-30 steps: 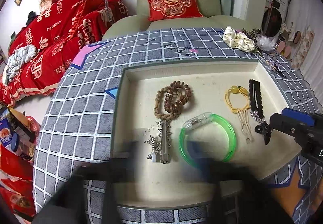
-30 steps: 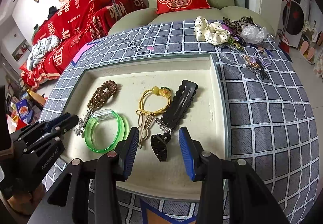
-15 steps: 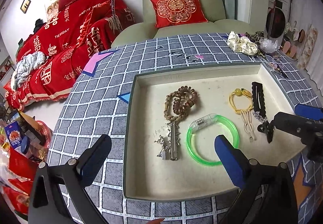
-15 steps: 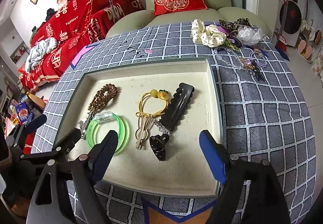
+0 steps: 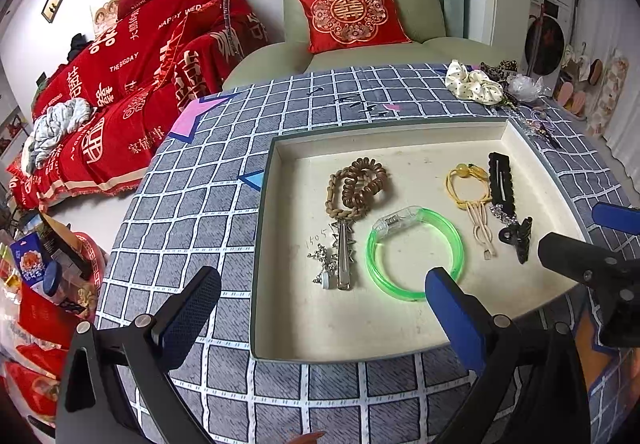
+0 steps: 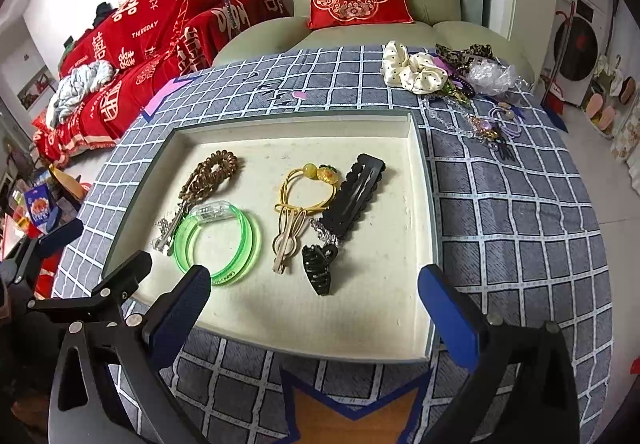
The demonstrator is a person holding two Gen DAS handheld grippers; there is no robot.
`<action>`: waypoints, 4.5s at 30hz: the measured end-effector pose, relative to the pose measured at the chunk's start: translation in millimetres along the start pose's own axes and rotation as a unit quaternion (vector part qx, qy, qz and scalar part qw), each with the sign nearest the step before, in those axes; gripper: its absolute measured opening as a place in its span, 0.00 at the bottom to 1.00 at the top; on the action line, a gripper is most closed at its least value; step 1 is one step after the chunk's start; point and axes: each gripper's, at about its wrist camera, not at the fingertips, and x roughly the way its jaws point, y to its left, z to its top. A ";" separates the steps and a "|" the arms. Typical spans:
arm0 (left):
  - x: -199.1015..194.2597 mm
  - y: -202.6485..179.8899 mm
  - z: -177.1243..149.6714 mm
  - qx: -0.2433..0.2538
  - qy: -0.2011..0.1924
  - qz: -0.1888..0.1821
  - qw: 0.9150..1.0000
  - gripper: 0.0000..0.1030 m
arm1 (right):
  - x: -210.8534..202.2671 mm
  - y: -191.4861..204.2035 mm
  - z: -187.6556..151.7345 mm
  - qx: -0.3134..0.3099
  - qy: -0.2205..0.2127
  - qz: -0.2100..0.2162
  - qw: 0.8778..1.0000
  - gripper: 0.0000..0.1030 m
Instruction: Organize jewelry
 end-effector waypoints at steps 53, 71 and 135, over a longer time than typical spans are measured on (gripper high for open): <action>-201.7 8.8 -132.6 -0.050 -0.092 0.002 0.995 1.00 | -199.9 56.2 -157.1 -0.008 -0.151 -0.090 0.984 1.00; -204.8 7.0 -131.3 -0.048 -0.094 0.003 0.994 1.00 | -201.1 57.6 -157.3 -0.008 -0.151 -0.087 0.985 1.00; -207.7 4.2 -130.0 -0.046 -0.097 0.004 0.994 1.00 | -203.4 59.0 -156.6 -0.008 -0.154 -0.082 0.985 1.00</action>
